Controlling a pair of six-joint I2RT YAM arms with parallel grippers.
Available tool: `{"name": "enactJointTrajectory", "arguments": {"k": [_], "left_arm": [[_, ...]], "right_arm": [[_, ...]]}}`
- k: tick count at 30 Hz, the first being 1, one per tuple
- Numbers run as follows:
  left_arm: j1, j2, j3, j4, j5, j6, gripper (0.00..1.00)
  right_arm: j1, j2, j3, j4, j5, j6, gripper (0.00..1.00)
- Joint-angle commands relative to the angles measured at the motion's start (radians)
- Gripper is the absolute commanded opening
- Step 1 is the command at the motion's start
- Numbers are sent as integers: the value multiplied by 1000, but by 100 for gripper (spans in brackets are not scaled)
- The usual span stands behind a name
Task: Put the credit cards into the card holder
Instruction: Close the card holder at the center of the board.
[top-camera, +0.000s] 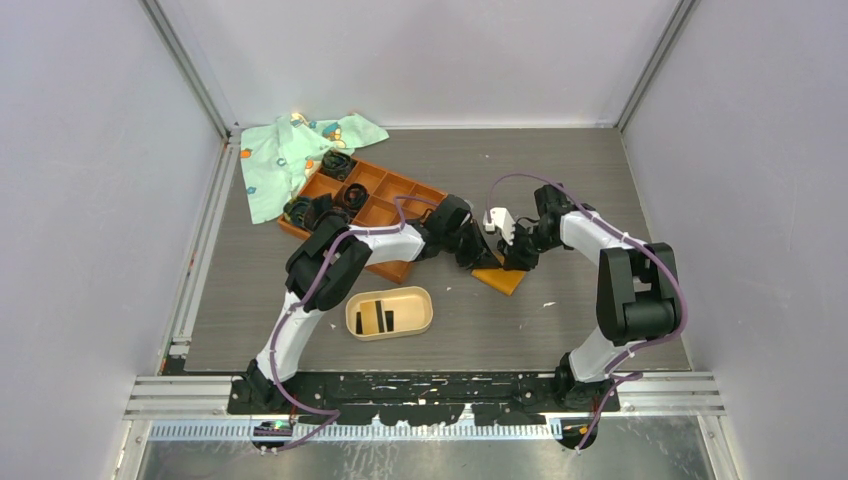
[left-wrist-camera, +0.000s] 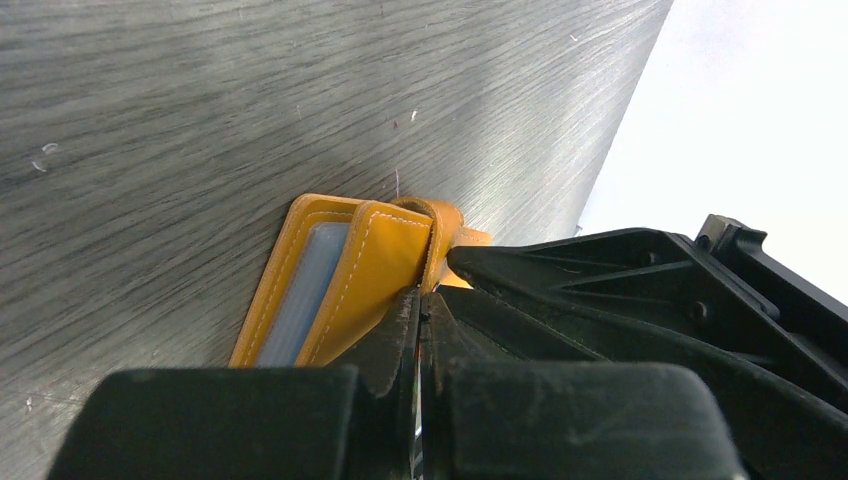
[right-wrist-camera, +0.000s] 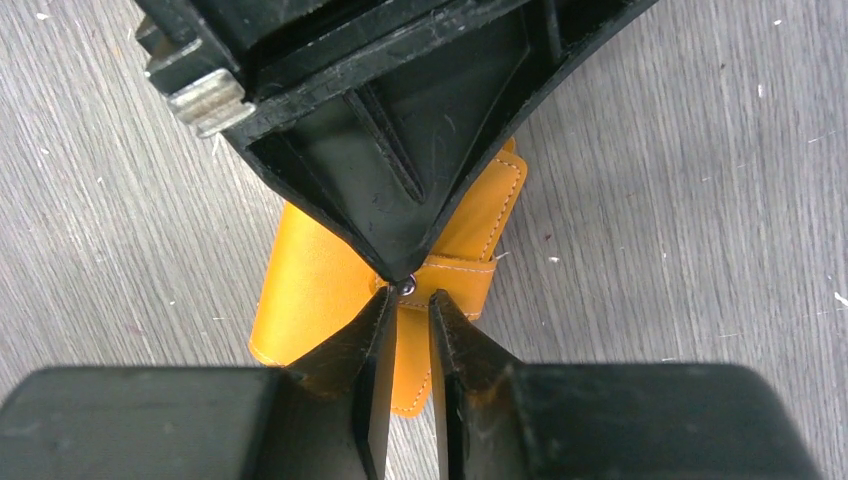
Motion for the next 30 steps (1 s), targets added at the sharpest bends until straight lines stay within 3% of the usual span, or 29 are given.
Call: {"name": "enactJointTrajectory", "arguments": {"k": [1,30], "left_arm": [[0,-3,3,-49,-10,35,0],[7,-6,-10,-67,-8,33,0]], "right_arm": [[18,-2,10,3,17,-31,24],[41,-21,42,-29,-16,-42,25]]}}
